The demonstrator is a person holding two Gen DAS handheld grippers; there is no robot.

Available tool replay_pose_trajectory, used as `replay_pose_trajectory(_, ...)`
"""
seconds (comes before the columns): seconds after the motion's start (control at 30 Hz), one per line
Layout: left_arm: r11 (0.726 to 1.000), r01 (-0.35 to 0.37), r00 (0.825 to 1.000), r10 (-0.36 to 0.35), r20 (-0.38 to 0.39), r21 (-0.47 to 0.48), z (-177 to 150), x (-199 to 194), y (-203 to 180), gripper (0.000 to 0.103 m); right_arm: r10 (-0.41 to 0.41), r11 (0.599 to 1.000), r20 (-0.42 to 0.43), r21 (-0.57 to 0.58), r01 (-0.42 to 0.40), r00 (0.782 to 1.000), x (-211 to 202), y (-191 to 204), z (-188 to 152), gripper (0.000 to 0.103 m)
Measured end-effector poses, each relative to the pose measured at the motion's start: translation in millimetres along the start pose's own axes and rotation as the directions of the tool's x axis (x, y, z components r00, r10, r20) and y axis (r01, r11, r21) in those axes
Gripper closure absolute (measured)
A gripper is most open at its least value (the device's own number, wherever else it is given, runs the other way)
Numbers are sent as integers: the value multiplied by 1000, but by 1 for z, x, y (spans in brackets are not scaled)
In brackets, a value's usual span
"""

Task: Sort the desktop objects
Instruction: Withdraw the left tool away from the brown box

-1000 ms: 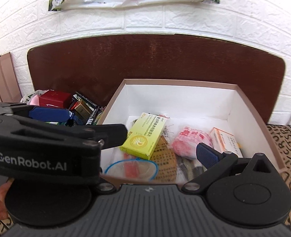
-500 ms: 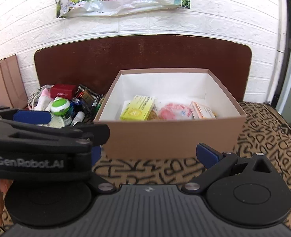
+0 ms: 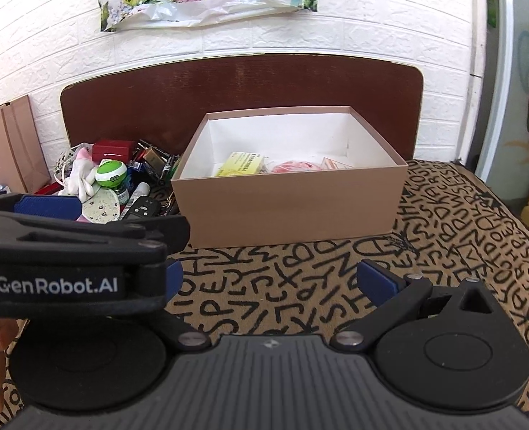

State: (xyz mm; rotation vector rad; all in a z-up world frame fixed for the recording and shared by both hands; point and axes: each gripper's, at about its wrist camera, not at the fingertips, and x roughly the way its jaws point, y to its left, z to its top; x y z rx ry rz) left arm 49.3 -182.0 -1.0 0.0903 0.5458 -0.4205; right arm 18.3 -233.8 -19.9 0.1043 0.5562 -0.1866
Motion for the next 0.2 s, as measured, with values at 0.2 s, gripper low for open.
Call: replay_pose_trajectory(0.2, 1000, 29, 999, -30, -13, -11, -1, 0, 1, 0, -4, 1000, -2, 15, 4, 1000, -2, 0, -4, 0)
